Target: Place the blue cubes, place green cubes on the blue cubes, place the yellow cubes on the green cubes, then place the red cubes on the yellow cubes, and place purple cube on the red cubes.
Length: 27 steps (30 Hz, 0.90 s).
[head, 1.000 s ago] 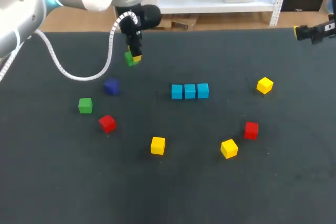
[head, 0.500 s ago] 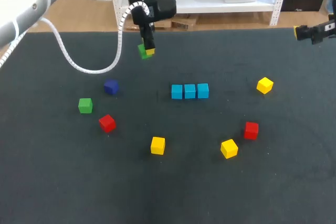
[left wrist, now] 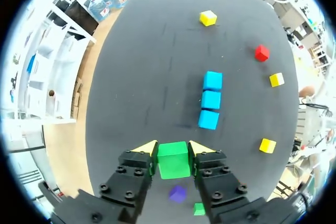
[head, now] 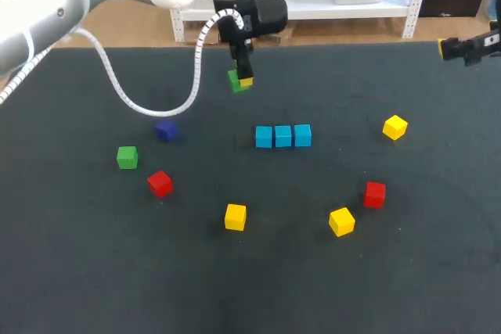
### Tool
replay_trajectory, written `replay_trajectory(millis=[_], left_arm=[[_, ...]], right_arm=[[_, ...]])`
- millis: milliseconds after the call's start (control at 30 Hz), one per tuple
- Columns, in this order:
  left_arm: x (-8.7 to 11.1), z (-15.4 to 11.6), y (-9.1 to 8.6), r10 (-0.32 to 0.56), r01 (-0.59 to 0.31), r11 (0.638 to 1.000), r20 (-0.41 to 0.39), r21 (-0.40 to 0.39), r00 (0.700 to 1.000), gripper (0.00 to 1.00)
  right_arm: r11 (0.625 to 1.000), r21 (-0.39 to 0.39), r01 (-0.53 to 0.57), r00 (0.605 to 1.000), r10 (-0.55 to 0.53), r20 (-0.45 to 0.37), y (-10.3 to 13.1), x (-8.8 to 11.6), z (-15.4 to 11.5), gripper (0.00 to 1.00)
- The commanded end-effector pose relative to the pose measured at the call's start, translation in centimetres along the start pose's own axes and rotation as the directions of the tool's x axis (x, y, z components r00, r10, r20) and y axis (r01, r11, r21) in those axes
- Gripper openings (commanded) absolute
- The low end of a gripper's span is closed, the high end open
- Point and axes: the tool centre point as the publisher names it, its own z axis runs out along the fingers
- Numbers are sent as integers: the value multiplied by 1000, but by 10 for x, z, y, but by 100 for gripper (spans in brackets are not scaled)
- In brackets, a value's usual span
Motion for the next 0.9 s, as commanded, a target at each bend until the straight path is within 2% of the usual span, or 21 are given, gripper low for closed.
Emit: replay_trajectory(millis=[33, 433, 900], left_arm=[[-7, 0, -7, 18, -18, 1000, -3, -2, 1000, 0], [-30, 2, -29, 153, -153, 988, 8, 25, 988, 0], [-58, 14, -40, 256, -257, 961, 18, 102, 966, 0]], right_arm=[[1000, -5, -1, 999, 1, 54, -1, 3, 3, 100], [1000, -5, -1, 999, 1, 54, -1, 3, 3, 100], [1000, -5, -1, 999, 1, 54, -1, 3, 3, 100]])
